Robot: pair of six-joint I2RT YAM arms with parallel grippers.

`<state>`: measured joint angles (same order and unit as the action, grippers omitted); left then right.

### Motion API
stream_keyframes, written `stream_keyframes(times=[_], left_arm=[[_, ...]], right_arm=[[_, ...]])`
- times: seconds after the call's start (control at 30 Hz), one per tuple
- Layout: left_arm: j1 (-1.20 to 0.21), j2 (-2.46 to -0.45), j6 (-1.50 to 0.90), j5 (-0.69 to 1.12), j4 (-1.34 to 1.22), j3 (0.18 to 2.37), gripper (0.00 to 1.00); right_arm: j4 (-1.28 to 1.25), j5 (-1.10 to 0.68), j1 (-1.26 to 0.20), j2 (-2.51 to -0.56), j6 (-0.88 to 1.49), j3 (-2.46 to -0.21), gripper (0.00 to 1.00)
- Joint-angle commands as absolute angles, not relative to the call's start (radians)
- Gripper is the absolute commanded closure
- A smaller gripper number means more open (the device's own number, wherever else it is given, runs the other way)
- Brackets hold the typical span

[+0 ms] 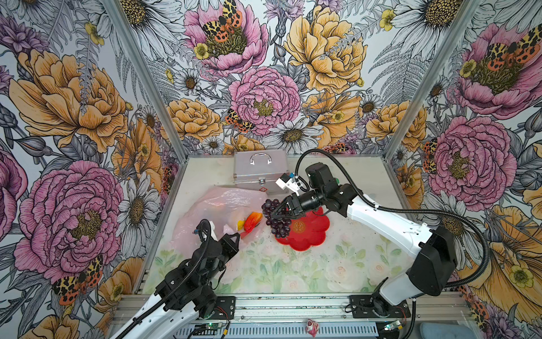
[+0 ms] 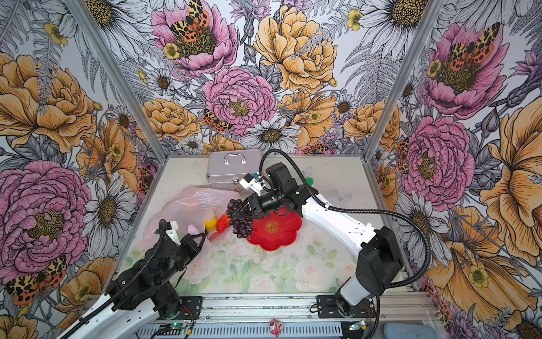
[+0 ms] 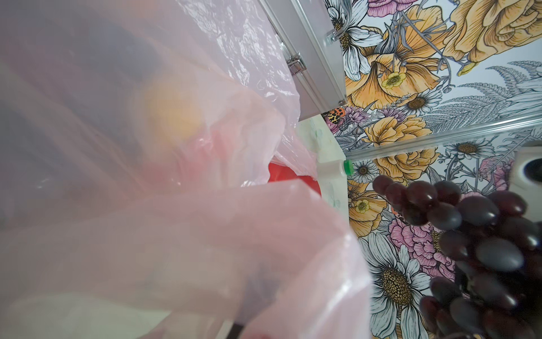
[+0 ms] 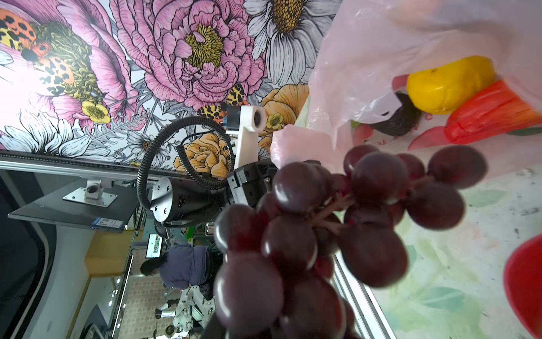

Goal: Place the fruits into the plastic bag
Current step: Place the fruit in the plastic bag.

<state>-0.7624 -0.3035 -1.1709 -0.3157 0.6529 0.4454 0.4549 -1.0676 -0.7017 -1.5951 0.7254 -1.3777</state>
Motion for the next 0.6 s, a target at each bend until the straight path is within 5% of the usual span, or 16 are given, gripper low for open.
stream_keyframes(times=[0.0, 0.57], left_arm=[[-0.755, -0.284, -1.153, -0.281, 0.64, 0.462, 1.0], [-0.79, -0.315, -1.066, -0.246, 0.639, 0.529, 1.0]], right_arm=[[0.436, -1.101, -0.726, -1.676, 0.723, -1.435, 0.71], [0.437, -1.179, -0.787, -2.031, 0.708, -1.559, 0.72]])
